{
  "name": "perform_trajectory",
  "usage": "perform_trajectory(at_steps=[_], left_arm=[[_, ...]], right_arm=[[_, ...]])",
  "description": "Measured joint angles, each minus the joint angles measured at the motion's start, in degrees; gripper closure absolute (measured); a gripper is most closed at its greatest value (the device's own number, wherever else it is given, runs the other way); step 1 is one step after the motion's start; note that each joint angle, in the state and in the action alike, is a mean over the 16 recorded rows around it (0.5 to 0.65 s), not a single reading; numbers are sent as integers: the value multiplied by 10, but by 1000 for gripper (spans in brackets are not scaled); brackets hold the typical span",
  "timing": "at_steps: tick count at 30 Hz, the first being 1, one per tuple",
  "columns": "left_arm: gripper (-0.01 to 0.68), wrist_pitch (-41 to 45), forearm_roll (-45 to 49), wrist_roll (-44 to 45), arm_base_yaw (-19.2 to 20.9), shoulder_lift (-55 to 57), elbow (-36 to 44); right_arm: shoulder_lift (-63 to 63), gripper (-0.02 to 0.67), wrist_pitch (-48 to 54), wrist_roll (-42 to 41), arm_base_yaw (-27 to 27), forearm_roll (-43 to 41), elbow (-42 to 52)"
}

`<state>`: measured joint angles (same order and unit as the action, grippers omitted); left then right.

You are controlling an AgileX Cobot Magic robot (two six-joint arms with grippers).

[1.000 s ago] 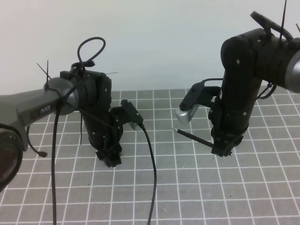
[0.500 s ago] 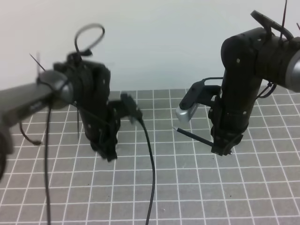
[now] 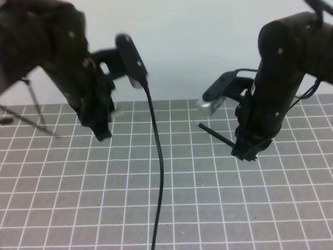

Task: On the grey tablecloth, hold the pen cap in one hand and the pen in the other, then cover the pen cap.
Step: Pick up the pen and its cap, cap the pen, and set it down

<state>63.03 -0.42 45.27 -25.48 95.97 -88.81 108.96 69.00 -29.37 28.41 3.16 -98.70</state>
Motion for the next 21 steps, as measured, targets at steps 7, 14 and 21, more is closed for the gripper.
perform_trajectory(at_steps=[7, 14, 21], left_arm=[[672, -32, 13, 29, -1, -104, 79], [672, -126, 27, 93, -2, -232, 230], [672, -260, 15, 171, -2, -367, 395]], right_arm=[[-36, 582, 0, 11, 1, 35, 7], [-71, 582, 0, 10, 4, 64, 47], [-106, 582, 0, 9, 12, 100, 109]])
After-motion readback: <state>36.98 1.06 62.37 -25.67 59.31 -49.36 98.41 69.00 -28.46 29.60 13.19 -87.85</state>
